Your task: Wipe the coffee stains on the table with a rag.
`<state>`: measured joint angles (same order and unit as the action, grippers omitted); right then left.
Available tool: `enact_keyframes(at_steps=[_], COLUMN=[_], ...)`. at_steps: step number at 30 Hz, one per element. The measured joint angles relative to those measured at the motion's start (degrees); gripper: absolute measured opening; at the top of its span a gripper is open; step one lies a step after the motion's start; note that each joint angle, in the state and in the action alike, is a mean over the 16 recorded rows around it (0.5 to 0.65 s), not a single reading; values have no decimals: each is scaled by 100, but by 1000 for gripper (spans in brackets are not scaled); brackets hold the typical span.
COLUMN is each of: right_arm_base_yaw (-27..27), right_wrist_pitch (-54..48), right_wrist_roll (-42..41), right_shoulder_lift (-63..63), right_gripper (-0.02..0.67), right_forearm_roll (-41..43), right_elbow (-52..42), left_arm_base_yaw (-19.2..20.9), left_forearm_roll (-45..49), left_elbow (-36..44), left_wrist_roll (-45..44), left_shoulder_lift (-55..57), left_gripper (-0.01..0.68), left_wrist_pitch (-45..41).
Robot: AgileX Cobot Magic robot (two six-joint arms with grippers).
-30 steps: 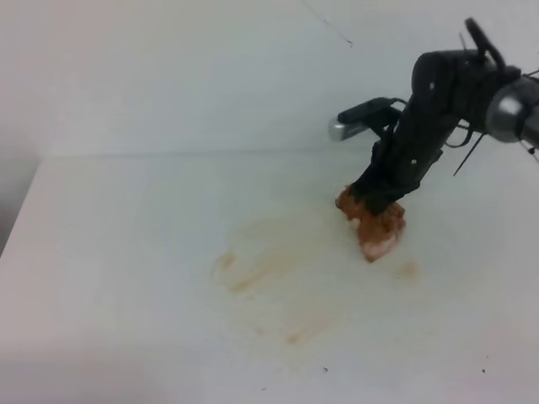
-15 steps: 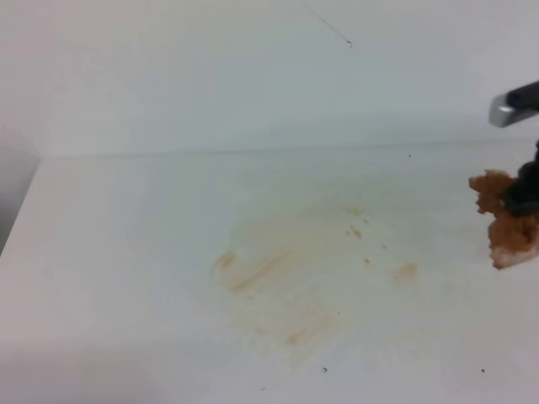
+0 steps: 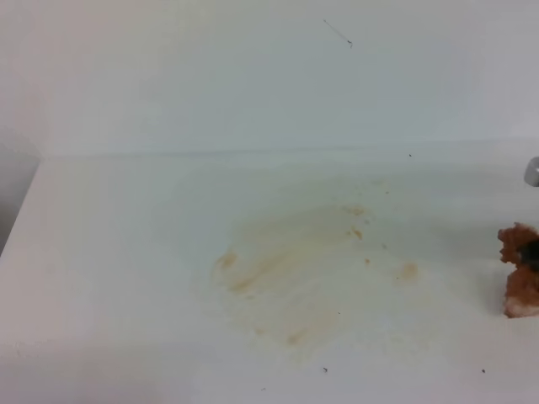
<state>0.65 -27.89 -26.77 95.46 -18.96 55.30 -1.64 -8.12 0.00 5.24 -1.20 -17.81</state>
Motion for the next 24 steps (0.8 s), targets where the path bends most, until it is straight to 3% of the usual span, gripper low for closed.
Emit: enact_keyframes(at_steps=[7, 11, 14, 24], right_arm_base_yaw=[-5, -5, -5, -5], right_wrist_pitch=[-338, -842, -1362, -2636], right_wrist_roll=[7, 14, 10, 59], right_shoulder_lift=[-16, -74, -134, -677], right_gripper=[370, 429, 382, 82], right_forearm_roll=[-65, -67, -46, 446], right_elbow=[214, 550, 894, 1349], left_arm_base_yaw=[0, 0, 0, 0], left_forearm_roll=[0, 0, 0, 0], left_elbow=[0, 0, 0, 0], left_wrist_roll=[0, 0, 0, 0], left_shoulder_lift=[-7, 4, -5, -24], left_gripper=[-3, -3, -3, -3], left_wrist_pitch=[-3, -5, -8, -18])
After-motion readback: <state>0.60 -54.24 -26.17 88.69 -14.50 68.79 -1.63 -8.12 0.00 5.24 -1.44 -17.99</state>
